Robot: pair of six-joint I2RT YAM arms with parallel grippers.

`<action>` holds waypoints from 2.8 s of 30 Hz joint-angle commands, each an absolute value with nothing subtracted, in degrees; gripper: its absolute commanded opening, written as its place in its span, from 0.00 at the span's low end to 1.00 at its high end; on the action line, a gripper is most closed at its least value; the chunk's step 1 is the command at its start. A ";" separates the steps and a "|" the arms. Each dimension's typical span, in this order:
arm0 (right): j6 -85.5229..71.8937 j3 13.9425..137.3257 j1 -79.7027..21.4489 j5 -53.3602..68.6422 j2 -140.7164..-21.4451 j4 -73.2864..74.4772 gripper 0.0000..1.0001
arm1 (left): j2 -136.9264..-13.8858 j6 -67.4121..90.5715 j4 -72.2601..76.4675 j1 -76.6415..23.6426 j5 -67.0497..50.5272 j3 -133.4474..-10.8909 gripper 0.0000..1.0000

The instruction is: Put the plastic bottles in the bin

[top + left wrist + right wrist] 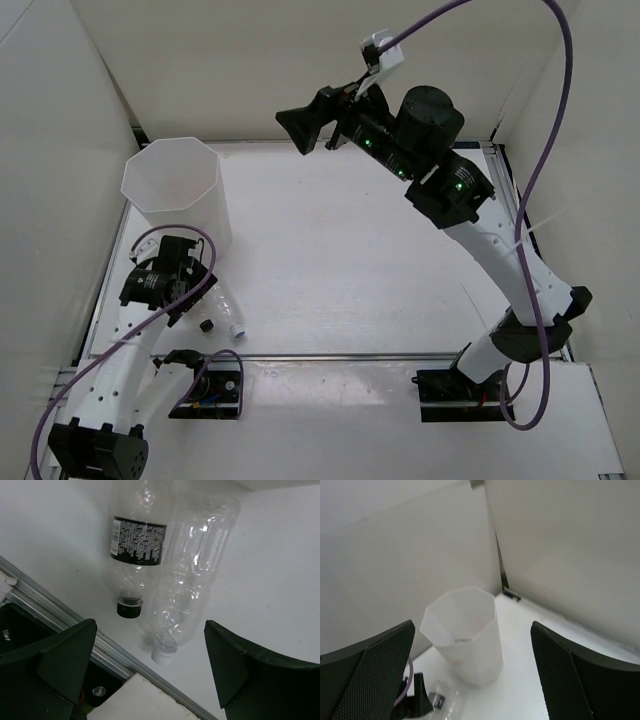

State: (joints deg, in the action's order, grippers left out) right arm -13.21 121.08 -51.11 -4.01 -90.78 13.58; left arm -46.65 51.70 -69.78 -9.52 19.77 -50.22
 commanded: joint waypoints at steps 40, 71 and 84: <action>-33.32 94.06 -28.13 -3.18 -81.73 45.52 1.00 | -44.65 60.03 -66.09 -9.67 17.93 -56.59 0.46; -28.56 67.68 -27.60 6.76 -105.63 41.92 0.96 | -70.48 31.99 -48.78 -6.51 27.25 -87.71 0.62; -29.09 69.34 -27.60 11.33 -104.16 40.87 0.55 | -73.92 35.15 -48.33 -6.50 32.69 -86.57 1.00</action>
